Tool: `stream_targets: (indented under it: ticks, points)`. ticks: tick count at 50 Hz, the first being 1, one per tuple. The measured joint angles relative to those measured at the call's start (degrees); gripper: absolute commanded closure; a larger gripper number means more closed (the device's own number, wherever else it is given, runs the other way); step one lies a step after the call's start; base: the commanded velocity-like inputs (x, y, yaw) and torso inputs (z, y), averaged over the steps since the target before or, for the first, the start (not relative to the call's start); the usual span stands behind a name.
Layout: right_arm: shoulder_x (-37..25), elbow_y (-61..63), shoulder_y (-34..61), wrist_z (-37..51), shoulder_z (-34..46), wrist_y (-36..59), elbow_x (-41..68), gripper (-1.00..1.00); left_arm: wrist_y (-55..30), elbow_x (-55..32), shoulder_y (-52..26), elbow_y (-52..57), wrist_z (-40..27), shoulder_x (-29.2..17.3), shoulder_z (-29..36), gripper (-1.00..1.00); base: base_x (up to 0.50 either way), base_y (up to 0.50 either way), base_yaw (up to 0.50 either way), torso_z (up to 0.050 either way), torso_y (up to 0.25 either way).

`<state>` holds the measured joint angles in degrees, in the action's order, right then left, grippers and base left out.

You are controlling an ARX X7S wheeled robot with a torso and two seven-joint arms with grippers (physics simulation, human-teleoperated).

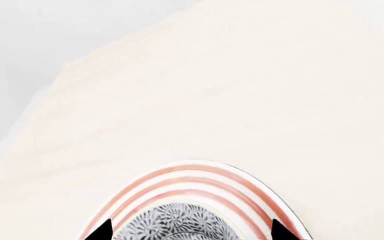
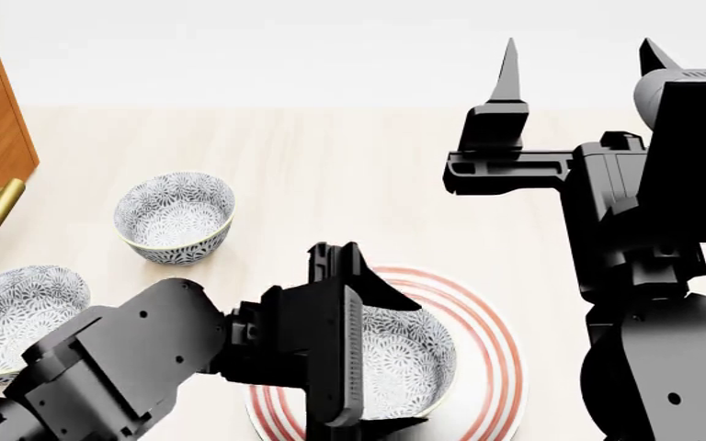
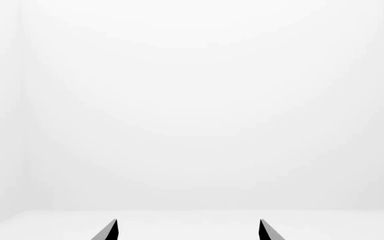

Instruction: Put the bowl at the front on the plate.

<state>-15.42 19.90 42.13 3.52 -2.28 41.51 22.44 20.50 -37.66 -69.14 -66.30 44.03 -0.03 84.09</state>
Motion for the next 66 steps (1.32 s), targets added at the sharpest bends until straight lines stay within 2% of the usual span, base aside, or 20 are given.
stream_targets:
  ticks: [13,22,29,41,51,58,66]
  points:
    - [-0.25,-0.48,0.21,0.25,0.43,-0.79,-0.19,-1.0,-2.07,-9.74,-3.35,1.01,2.73,-0.49,-4.13,-1.0,0.0,0.0,0.0,0.0,0.0]
    - [-0.14,-0.74,-0.05,0.23,0.72,-1.66,-0.09,-1.0,0.95,-12.97,-5.29,-3.23,-2.27,-0.97,-8.08,-1.0,0.0,0.0,0.0,0.0,0.0]
    - [-0.02,-1.1,-0.46,0.12,0.68,-2.91,-0.02,-1.0,2.51,-12.94,-5.63,-2.1,-12.6,-3.78,-9.58,-1.0,0.0,0.0,0.0,0.0,0.0]
    - [0.04,-2.75,-2.24,-0.17,0.76,-7.43,-1.32,-1.0,-1.11,-11.9,-3.8,14.69,-36.68,-14.83,-10.38,-1.0,0.0,0.0,0.0,0.0,0.0]
    - [-0.09,-3.39,-4.2,-0.33,1.17,-11.65,-2.85,-1.0,-2.78,-9.95,-1.47,28.88,-53.4,-23.15,-10.85,-1.0,0.0,0.0,0.0,0.0,0.0]
    - [0.08,-3.73,-5.84,-0.36,1.25,-14.79,-3.7,-1.0,-3.37,-8.65,0.45,36.2,-61.24,-27.29,-10.84,-1.0,0.0,0.0,0.0,0.0,0.0]
    - [0.1,-3.79,-7.43,-0.48,1.64,-17.48,-4.5,-1.0,-3.13,-8.05,3.2,42.32,-66.8,-30.78,-10.81,-1.0,0.0,0.0,0.0,0.0,0.0]
